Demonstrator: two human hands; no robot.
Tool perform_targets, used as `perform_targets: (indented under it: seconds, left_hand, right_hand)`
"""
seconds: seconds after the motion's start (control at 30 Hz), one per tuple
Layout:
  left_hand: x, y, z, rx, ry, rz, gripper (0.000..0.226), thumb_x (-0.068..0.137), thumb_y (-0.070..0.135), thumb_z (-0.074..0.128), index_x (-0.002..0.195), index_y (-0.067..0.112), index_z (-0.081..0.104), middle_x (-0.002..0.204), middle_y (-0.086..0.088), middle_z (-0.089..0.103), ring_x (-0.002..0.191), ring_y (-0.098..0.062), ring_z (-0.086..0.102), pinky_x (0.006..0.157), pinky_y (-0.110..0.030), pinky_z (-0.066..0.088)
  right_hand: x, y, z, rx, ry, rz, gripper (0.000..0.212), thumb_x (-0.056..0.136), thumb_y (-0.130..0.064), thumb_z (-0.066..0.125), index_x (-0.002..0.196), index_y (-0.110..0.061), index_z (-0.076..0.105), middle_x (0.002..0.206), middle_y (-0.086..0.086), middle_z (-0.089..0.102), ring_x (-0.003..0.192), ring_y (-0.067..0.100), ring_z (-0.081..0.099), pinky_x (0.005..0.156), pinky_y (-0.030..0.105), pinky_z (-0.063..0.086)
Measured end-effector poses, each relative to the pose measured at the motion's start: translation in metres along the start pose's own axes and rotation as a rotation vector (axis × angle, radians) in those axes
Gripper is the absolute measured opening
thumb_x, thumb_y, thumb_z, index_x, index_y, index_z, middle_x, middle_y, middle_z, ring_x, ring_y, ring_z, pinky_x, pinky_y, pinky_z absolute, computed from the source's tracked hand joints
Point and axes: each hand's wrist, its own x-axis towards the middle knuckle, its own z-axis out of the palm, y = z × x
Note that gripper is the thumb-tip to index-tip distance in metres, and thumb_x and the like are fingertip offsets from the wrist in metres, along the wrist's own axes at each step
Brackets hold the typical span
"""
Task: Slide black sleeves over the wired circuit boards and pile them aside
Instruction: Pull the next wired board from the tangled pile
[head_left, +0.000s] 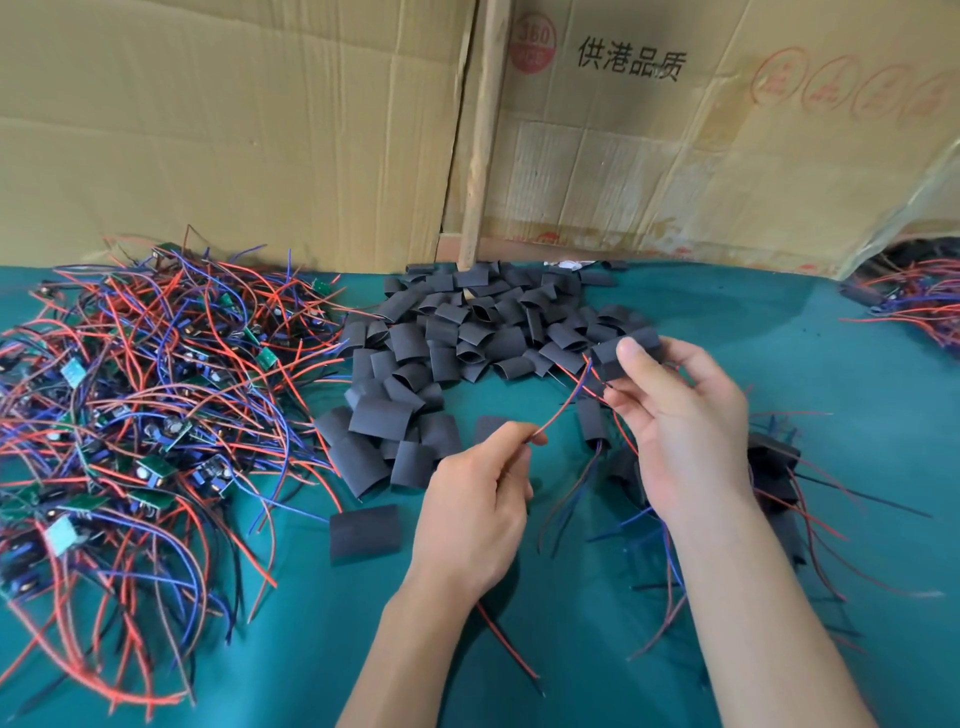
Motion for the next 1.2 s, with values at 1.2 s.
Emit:
perform_targets:
  seconds: [1.2]
  left_hand:
    - [0.000, 0.007, -0.008, -0.181, 0.080, -0.159, 0.031, 0.094, 0.012, 0.050, 0.115, 0.033, 0.058, 0.070, 0.004, 0.068, 0.060, -0.021, 0.058, 0.059, -0.035, 0.050]
  right_hand:
    - [-0.015, 0.024, 0.009, -0.263, -0.447, 0.263, 0.020, 0.082, 0.000, 0.079, 0.101, -0.008, 0.077, 0.095, 0.015, 0.077, 0.082, 0.020, 0.070, 0.067, 0.025, 0.056]
